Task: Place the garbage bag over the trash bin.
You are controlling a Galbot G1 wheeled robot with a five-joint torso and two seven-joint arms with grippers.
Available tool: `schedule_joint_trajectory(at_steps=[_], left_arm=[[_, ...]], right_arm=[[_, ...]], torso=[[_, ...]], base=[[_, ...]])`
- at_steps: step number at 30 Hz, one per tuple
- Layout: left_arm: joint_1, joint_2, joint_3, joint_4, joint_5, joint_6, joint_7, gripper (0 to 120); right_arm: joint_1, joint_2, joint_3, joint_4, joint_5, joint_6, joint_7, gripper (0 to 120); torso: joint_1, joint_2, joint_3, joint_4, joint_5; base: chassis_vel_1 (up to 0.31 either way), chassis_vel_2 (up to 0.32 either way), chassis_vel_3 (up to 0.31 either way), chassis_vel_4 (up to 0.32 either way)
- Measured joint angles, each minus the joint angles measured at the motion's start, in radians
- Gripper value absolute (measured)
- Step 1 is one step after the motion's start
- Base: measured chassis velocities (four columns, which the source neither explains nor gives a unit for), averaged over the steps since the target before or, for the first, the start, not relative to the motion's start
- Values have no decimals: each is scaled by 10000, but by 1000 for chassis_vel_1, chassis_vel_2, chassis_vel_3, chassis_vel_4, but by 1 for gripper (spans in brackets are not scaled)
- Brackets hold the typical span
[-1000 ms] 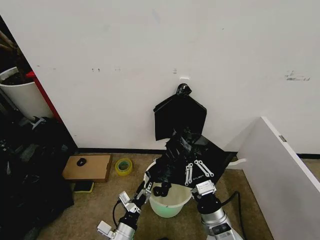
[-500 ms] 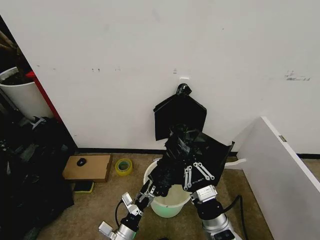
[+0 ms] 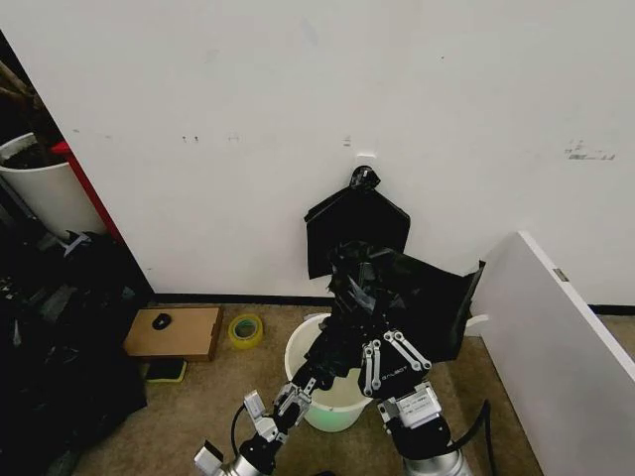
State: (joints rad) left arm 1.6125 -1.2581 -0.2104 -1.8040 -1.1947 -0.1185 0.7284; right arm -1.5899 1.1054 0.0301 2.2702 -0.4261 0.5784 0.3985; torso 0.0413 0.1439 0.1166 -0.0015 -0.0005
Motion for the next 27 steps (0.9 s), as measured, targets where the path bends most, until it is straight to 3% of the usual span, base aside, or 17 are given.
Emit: schedule_joint_trajectory(at_steps=[12,21,27], left_arm=[[-301,21,-4,236,-5,30,197,2],[-424,0,-100,398,237,-61,192,0],[-373,176,-283,453,1954,-1129,-244,0]], right_arm=[[358,42,-45,-253,104,-1,-64,0],[574,44,-48,-435,259,-2,-49,0],[1129,71,155,-889,814,-64,-47,0]], torso=[[0,0,0,0,0],[0,0,0,0,0],[0,0,0,1,0]], base=[[0,0,0,0],[0,0,0,0],[0,0,0,0]])
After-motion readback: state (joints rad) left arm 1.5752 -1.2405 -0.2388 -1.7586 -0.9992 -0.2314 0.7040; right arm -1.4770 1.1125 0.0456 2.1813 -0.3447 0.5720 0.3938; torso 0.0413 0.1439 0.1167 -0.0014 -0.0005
